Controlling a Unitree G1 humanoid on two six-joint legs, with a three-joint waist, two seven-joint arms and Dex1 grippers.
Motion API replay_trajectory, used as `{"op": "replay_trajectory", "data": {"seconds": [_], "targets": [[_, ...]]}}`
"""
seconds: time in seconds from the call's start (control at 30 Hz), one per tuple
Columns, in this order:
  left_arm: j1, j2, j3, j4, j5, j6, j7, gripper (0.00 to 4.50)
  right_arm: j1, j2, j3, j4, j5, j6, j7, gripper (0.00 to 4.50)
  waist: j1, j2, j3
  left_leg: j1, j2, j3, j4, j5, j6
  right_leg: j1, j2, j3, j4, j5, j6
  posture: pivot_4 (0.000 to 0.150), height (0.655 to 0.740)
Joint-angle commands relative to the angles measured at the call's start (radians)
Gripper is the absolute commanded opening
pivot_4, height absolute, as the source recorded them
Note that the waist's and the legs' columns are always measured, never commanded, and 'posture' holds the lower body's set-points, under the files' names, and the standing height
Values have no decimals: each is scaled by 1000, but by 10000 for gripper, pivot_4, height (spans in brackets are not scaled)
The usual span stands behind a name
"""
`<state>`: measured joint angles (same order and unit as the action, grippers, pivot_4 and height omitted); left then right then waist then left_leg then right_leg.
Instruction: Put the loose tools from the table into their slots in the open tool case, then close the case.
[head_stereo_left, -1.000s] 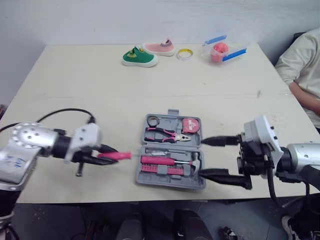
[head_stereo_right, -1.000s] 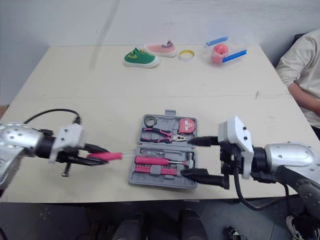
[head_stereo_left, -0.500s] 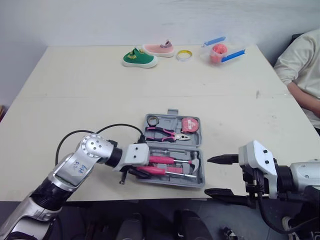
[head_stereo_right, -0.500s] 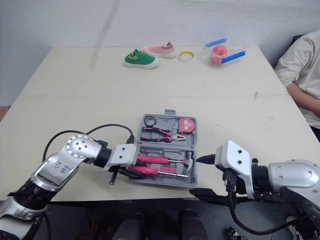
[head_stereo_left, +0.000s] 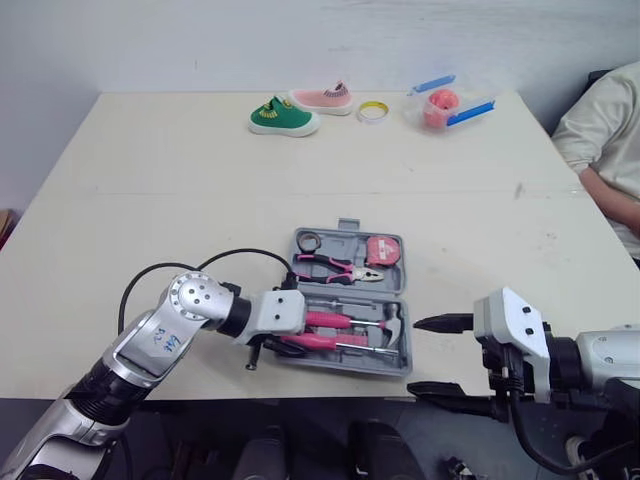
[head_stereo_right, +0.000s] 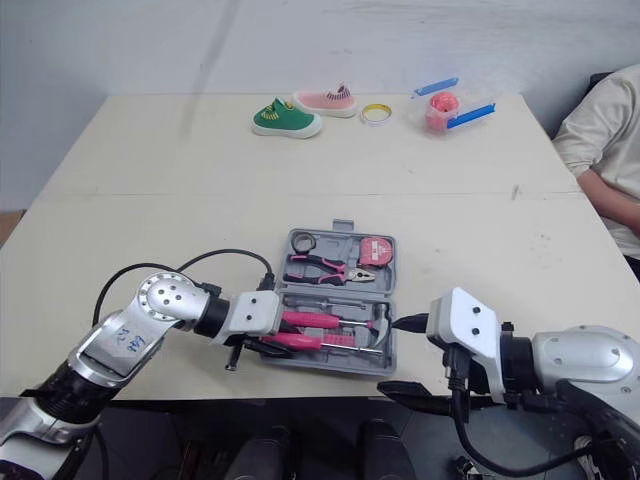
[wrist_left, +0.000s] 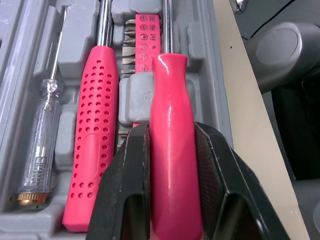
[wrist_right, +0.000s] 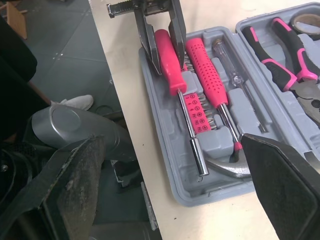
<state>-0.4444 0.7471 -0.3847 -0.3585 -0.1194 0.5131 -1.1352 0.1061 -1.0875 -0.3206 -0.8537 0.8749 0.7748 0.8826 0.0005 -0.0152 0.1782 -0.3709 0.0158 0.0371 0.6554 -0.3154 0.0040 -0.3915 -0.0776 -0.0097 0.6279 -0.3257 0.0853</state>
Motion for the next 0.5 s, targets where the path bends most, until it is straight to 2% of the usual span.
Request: {"op": "replay_trajectory", "data": {"seconds": [0.03,0.23,0.3,0.33,0.43,0.5], "targets": [[12,0,-17,-22,-11,34,-8,5521,-5,2,10,-3,-15,-24,13,45000,0,0,0,0,0,0,0,0,0,0,0,0,0,0,0,1500,7400],[10,-1,-28,-25,-9,68,-4,5521,-15,8,42,2,-35,-36,18,45000,0,0,0,0,0,0,0,0,0,0,0,0,0,0,0,1500,7400],[12,-1,-24,-28,-18,95,-1,16209,-21,12,54,7,-46,-39,15,45000,0,0,0,0,0,0,0,0,0,0,0,0,0,0,0,1500,7400],[10,-3,-16,-34,-33,119,0,19244,-21,13,56,7,-48,-40,15,45000,0,0,0,0,0,0,0,0,0,0,0,0,0,0,0,1500,7400],[-6,9,31,-59,-81,183,-4,32660,-11,16,56,2,-52,-44,16,45000,-2,0,0,0,0,0,0,0,0,0,1,0,0,0,0,1500,7400],[-19,25,100,-93,-180,237,-49,39893,0,19,51,0,-53,-46,15,45000,-2,0,0,0,0,0,0,0,0,0,1,0,0,0,0,1500,7400]]}}
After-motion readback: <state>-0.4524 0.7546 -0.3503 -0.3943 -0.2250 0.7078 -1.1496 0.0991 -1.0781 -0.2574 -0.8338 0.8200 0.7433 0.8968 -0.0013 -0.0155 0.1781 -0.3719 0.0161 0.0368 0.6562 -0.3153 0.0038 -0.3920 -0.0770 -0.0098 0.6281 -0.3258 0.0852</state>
